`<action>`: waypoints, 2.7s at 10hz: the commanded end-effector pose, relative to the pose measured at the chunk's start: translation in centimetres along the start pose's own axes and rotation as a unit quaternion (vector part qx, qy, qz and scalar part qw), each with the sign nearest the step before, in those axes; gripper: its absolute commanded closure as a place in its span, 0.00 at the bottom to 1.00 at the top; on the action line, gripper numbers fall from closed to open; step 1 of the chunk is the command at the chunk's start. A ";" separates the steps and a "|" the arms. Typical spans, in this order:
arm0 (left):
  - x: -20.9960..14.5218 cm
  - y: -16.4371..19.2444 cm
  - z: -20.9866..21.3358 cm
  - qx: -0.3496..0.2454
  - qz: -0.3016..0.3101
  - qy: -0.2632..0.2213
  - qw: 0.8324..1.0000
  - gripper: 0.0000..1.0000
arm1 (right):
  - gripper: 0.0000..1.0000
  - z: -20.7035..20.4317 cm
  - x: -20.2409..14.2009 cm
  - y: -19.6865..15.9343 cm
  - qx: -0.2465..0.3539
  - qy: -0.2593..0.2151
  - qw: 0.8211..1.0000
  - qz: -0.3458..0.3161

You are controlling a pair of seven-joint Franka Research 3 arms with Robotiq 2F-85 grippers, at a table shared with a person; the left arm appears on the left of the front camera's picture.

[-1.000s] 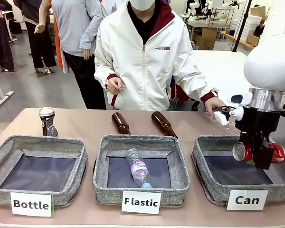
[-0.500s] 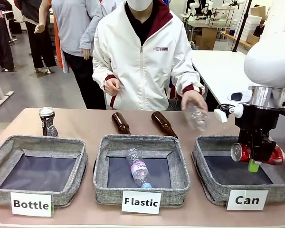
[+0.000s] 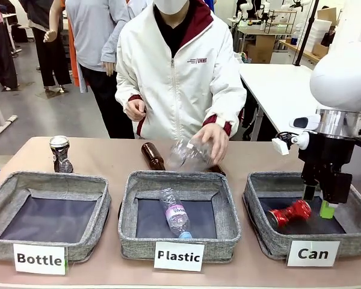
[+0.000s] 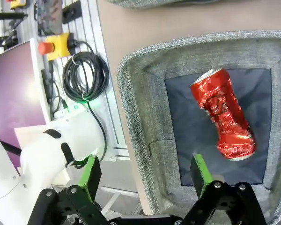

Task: Sort the can waste into the basket.
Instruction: Pick up the can waste from the table and place it in the right Fabric basket.

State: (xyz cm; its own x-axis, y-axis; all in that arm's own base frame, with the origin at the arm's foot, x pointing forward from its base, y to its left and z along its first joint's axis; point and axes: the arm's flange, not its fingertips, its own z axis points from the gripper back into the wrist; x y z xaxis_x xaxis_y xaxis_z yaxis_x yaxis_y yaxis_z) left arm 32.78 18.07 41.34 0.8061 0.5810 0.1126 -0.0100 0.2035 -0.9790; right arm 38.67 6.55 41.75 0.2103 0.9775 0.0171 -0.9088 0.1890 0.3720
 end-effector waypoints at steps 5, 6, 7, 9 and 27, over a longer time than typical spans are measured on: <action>-0.3 0.1 0.2 0.000 -0.009 0.007 1.000 0.00 | 0.00 6.4 -3.6 -2.9 0.017 -0.521 0.850 -0.075; -0.3 0.1 0.2 0.000 -0.009 0.007 1.000 0.00 | 0.00 7.3 -5.6 -3.5 0.035 -0.610 0.782 -0.119; -0.3 0.1 0.2 0.000 -0.009 0.007 1.000 0.00 | 0.00 7.9 -7.9 -4.1 0.057 -0.680 0.720 -0.125; -0.3 0.1 0.2 0.000 -0.009 0.007 1.000 0.00 | 0.00 8.2 -12.0 -5.8 0.083 -0.754 0.629 -0.172; 0.9 -1.1 -1.8 0.046 -0.055 0.024 0.997 0.00 | 0.00 7.4 -19.4 -7.1 0.093 -0.733 0.642 -0.204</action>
State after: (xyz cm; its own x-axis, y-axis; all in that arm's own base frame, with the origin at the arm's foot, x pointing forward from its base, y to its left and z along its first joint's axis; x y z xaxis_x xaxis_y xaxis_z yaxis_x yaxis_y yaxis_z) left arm 33.28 17.71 41.63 0.8148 0.5624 0.1409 0.0016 0.2408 -0.9706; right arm 43.80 -14.29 44.99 0.6368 -0.3299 0.6969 -0.6499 0.2567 0.7154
